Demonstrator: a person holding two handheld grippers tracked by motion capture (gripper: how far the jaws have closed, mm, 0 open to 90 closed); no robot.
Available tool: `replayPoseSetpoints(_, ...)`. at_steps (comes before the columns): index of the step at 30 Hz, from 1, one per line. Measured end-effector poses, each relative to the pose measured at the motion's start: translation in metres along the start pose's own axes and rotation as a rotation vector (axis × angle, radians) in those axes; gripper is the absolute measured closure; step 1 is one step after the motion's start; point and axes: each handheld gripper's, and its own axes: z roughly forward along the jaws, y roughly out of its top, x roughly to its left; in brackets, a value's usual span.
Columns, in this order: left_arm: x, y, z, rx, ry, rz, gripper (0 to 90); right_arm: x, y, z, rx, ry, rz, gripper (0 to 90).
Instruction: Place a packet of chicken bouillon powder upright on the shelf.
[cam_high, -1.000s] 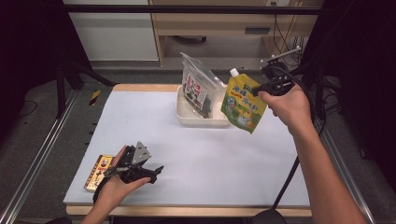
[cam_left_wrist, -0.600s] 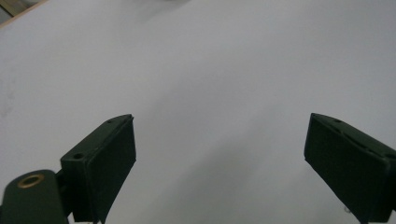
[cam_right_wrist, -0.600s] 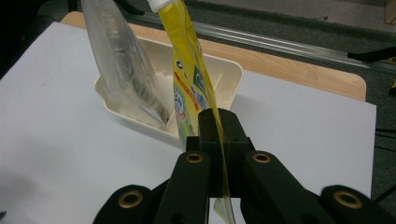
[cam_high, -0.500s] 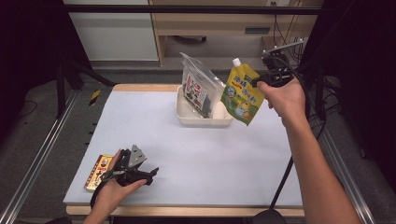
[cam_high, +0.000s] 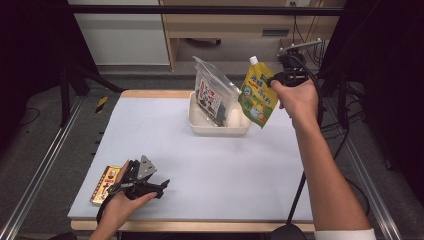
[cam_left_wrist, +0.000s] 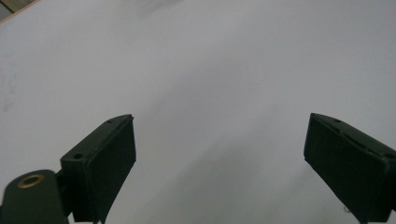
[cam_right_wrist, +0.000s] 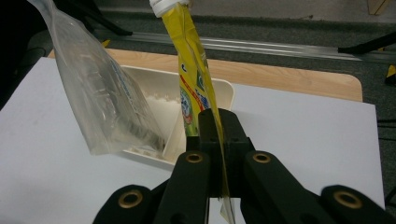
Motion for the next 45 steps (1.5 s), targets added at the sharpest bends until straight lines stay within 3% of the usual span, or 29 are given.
replayPoseSetpoints(8, -0.001, 0.000, 0.000, 0.003, -0.004, 0.005, 8.8, 0.014, 0.008, 0.015, 0.000, -0.002, 0.023, 90.0)
replayPoseSetpoints(18, -0.002, 0.000, 0.000, 0.006, -0.015, 0.008, 8.8, 0.028, 0.022, 0.044, 0.045, -0.033, 0.039, 90.0)
replayPoseSetpoints(28, -0.003, 0.000, 0.002, 0.011, -0.025, 0.009, 8.8, 0.027, 0.029, 0.063, 0.067, -0.051, 0.057, 90.0)
replayPoseSetpoints(45, -0.004, 0.000, 0.003, 0.014, -0.029, 0.011, 8.9, 0.028, 0.035, 0.081, 0.080, -0.061, 0.086, 90.0)
